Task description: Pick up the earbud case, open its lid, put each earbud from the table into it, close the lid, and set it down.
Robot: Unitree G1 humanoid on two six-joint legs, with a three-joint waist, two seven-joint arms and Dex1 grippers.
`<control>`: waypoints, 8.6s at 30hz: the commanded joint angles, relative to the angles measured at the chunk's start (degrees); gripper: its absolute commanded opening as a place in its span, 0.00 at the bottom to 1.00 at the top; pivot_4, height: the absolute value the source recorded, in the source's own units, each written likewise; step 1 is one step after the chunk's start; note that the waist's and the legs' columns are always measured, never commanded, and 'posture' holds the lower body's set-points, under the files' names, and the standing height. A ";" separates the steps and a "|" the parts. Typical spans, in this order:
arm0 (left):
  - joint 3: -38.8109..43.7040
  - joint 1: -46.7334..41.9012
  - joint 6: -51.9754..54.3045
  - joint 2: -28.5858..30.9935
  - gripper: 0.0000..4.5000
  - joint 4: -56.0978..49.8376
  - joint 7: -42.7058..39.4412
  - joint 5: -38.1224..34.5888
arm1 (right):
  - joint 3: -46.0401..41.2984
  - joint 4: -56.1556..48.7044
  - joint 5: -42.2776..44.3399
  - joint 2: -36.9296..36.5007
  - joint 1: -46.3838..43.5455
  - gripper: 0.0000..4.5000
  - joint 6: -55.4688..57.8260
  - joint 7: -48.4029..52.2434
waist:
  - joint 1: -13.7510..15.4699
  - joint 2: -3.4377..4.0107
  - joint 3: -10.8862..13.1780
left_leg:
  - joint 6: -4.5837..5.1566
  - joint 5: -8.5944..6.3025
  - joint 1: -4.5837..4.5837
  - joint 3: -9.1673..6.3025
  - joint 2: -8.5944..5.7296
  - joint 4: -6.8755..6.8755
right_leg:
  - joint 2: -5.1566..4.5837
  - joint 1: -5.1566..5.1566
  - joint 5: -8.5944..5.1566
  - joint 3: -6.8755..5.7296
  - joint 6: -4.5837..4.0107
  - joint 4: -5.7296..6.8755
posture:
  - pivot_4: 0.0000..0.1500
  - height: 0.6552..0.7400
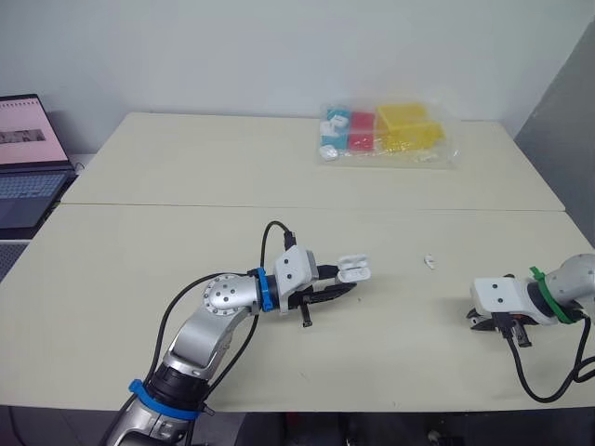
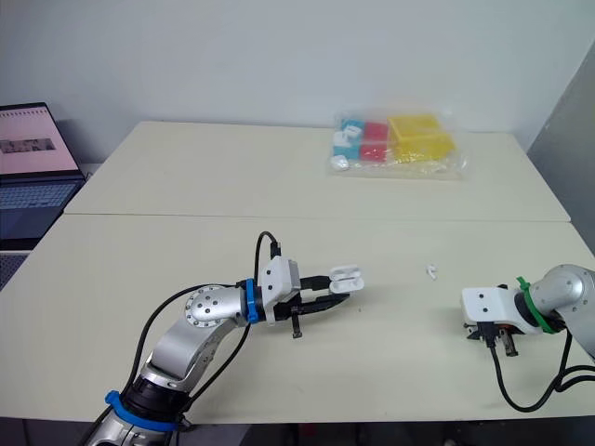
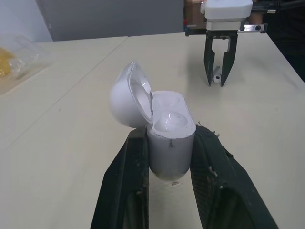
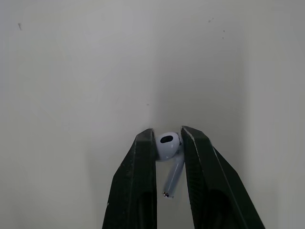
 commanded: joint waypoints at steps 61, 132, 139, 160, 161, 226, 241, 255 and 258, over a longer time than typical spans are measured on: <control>-1.76 0.58 -0.23 -2.05 0.18 -2.33 2.34 -0.14 | -2.73 -15.71 -0.97 -0.76 1.38 0.09 26.19 -3.19 | -0.11 0.00 -0.04 | -0.01 0.00 0.20 0.03 0.02 0.05 | 0.00 0.10 0.00 0.02 -0.02 0.13 | 1.00 1.00; 6.79 -7.55 13.23 -5.53 0.18 -4.25 7.10 -10.49 | -10.20 -25.57 20.90 39.12 -0.42 0.09 15.26 -36.61 | -0.06 0.00 0.01 | -0.01 0.01 -0.07 -0.09 0.01 0.00 | 0.03 -0.04 0.01 -0.02 -0.01 0.09 | 1.00 1.00; 6.73 -7.69 13.16 -5.64 0.18 -4.23 7.20 -10.36 | -10.67 -27.79 24.53 39.32 -0.13 0.16 18.81 -36.55 | -0.05 0.00 0.01 | -0.01 0.01 -0.06 -0.11 0.02 -0.01 | 0.04 -0.04 0.01 -0.03 -0.01 0.10 | 1.00 1.00; 5.57 -5.82 9.41 -3.91 0.18 -3.67 7.19 -6.81 | -28.26 -36.41 36.78 27.61 4.49 0.64 38.09 -43.05 | 0.01 -0.01 0.01 | 0.00 0.00 -0.10 -0.11 0.00 -0.01 | 0.01 -0.03 0.00 -0.03 -0.02 0.05 | 1.00 1.00; 5.23 -5.65 8.74 -3.58 0.18 -3.55 6.74 -6.37 | -26.66 -35.78 33.68 26.25 4.73 0.64 40.09 -45.53 | -0.05 -0.01 0.01 | 0.00 0.00 -0.09 -0.09 0.00 -0.03 | 0.01 -0.04 0.00 -0.01 -0.02 0.06 | 1.00 1.00; 2.41 2.00 7.86 0.28 0.18 -11.08 5.82 -3.67 | 1.74 -1.06 3.40 -1.91 -3.23 0.09 2.76 4.81 | -0.38 0.10 0.11 | 0.01 0.00 -0.04 0.00 0.03 -0.03 | 0.03 -0.09 -0.01 0.01 -0.02 0.02 | 1.00 1.00; 2.38 2.93 9.43 0.79 0.18 -12.90 6.75 -3.97 | 4.16 4.54 -2.91 3.39 -9.58 0.09 0.70 9.25 | -0.05 0.12 0.10 | -0.01 0.00 0.01 -0.01 0.01 -0.03 | 0.00 -0.05 -0.01 0.01 -0.03 0.08 | 1.00 1.00; 2.16 2.74 8.86 0.38 0.18 -12.06 6.85 -3.62 | 1.23 3.63 -1.00 4.26 -11.37 0.80 1.26 10.15 | -0.20 0.12 0.10 | -0.01 0.01 0.19 0.05 0.01 0.00 | 0.00 0.04 0.00 0.07 -0.03 0.17 | 1.00 1.00; 2.11 2.65 8.77 0.24 0.18 -11.95 6.87 -3.52 | 0.15 1.75 0.04 3.16 -10.89 0.80 2.47 10.25 | -0.16 0.13 0.10 | -0.01 0.01 0.16 0.03 0.02 -0.02 | 0.01 0.02 -0.01 0.06 -0.04 0.16 | 1.00 1.00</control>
